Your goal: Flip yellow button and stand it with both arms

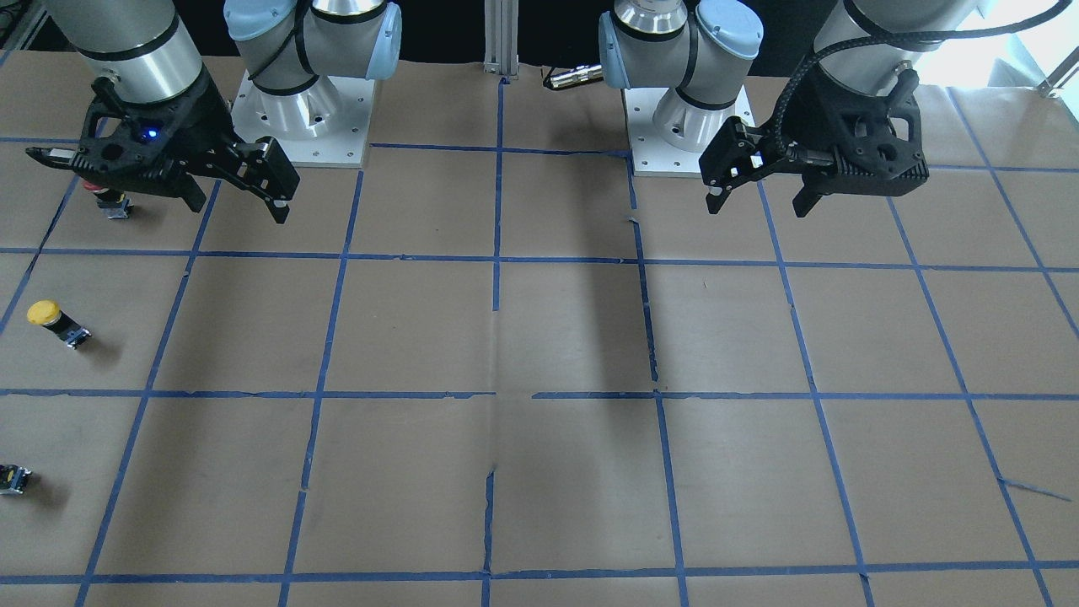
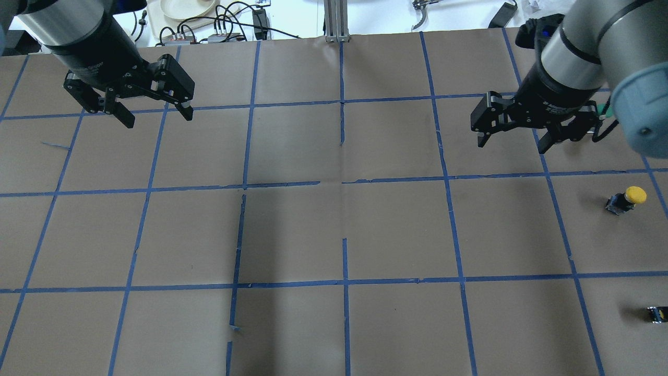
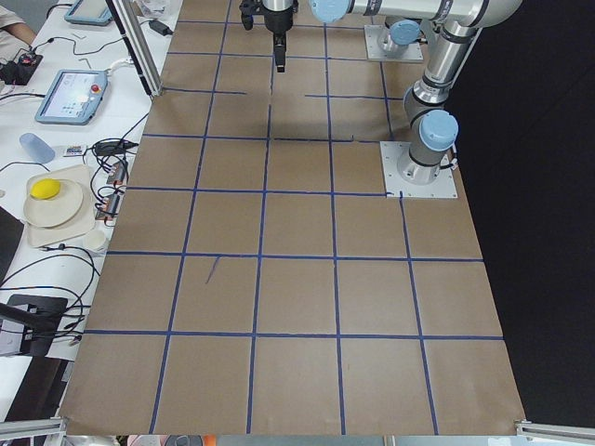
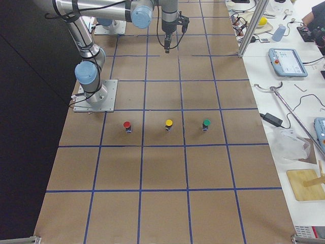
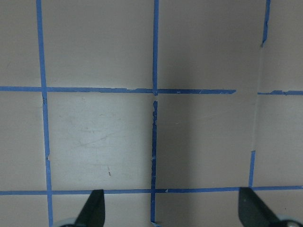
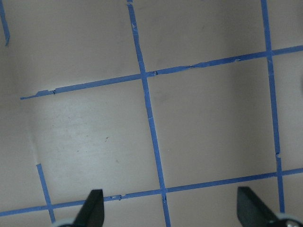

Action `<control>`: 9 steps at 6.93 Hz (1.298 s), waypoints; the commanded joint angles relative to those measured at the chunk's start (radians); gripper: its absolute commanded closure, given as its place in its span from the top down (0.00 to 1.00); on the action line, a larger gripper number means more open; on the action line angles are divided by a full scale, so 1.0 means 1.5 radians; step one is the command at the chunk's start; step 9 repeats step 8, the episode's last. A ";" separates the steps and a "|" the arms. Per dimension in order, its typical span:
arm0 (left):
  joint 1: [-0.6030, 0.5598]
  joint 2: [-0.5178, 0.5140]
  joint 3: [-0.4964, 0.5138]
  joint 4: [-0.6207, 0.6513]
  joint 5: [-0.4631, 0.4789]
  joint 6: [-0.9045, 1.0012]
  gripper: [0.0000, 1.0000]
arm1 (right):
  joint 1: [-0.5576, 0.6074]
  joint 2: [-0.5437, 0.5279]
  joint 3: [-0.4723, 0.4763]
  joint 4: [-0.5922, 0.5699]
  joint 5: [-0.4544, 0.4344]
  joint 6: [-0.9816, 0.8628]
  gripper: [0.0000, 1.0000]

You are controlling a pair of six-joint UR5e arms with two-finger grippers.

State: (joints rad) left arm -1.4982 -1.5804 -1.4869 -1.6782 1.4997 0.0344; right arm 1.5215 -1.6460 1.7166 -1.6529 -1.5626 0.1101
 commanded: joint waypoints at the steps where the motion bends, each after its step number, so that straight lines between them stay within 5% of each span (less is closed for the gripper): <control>1: 0.000 -0.004 0.000 -0.001 -0.002 -0.026 1.00 | 0.023 0.017 -0.034 0.014 -0.028 0.011 1.00; 9: -0.006 -0.005 -0.011 0.007 0.004 -0.040 1.00 | 0.019 0.012 -0.051 0.061 -0.026 0.018 1.00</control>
